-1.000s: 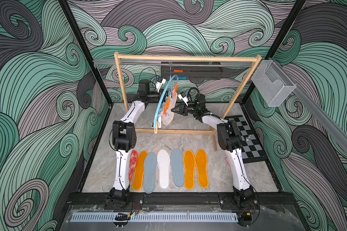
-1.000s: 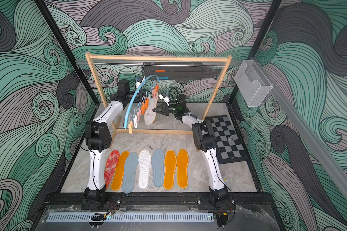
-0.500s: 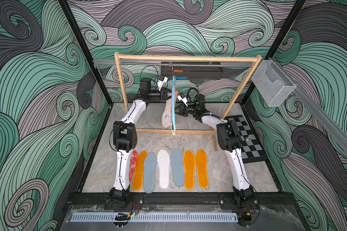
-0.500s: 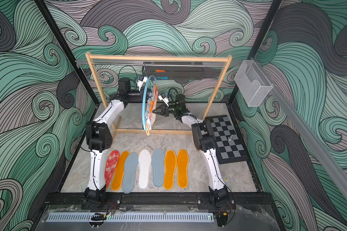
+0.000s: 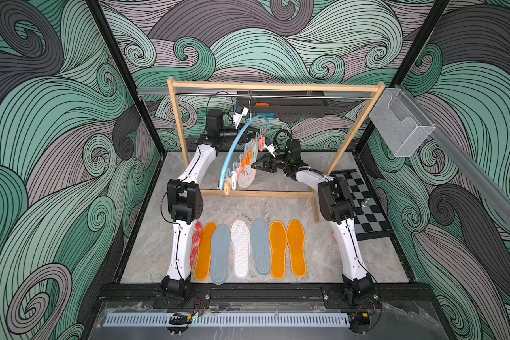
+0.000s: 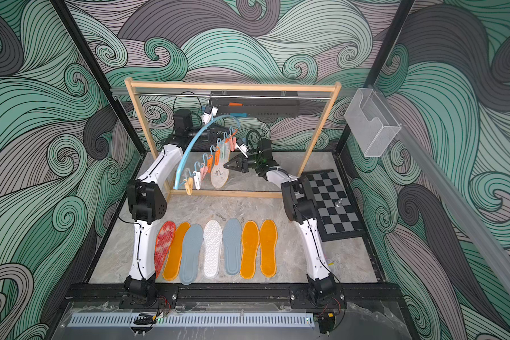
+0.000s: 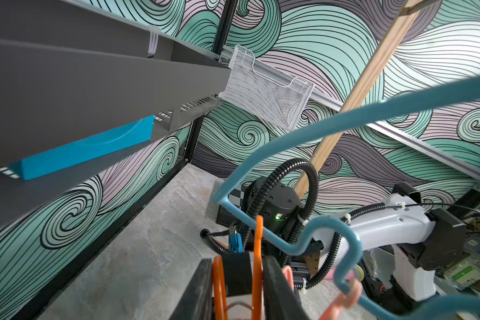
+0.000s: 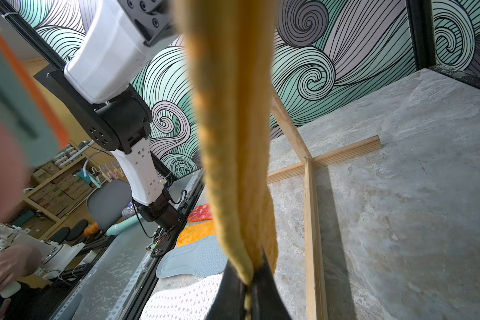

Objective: Take the shoe insoles off the hanger
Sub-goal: Open the clamp at the hanger.

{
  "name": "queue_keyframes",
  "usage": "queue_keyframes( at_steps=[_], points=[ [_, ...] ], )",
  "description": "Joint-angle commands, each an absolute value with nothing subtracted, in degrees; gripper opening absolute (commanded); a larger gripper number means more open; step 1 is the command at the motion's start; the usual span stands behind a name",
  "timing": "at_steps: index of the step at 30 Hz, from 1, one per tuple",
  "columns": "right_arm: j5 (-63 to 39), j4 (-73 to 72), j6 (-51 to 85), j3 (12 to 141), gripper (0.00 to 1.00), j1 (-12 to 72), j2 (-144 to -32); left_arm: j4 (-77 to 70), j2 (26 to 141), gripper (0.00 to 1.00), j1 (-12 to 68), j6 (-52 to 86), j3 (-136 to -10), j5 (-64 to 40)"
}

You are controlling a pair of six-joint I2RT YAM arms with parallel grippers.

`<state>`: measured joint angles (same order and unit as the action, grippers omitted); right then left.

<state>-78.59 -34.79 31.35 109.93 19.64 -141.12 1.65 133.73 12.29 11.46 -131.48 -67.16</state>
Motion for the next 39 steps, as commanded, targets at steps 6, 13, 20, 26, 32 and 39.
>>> queue_keyframes(
  at_steps=[6, 13, 20, 26, 32, 39],
  points=[
    [-80.41, -35.52, 31.89, 111.27, 0.00, 19.78, -142.67, 2.81, 135.39, 0.45, 12.82, 9.45, -133.49, -68.84],
    [-80.60, -35.58, 31.99, 111.34, 0.00, 19.53, -142.90, 4.63, 137.13, 0.42, 12.92, 8.57, -135.29, -69.23],
    [-80.77, -35.51, 32.08, 111.62, 0.00, 19.42, -143.15, 3.45, 137.85, 0.33, 12.83, 9.87, -135.79, -70.23],
    [-80.78, -35.36, 32.17, 111.81, 0.00, 19.28, -143.35, 2.28, 137.55, 0.25, 12.83, 11.12, -135.70, -69.61],
    [-80.77, -35.48, 32.26, 111.80, 0.00, 19.25, -143.59, 1.77, 137.04, 0.04, 12.61, 12.04, -135.26, -68.70],
    [-79.71, -35.13, 32.41, 111.47, 0.00, 19.16, -143.74, 3.96, 136.16, 0.00, 12.37, 12.20, -134.85, -65.02]
  ],
)
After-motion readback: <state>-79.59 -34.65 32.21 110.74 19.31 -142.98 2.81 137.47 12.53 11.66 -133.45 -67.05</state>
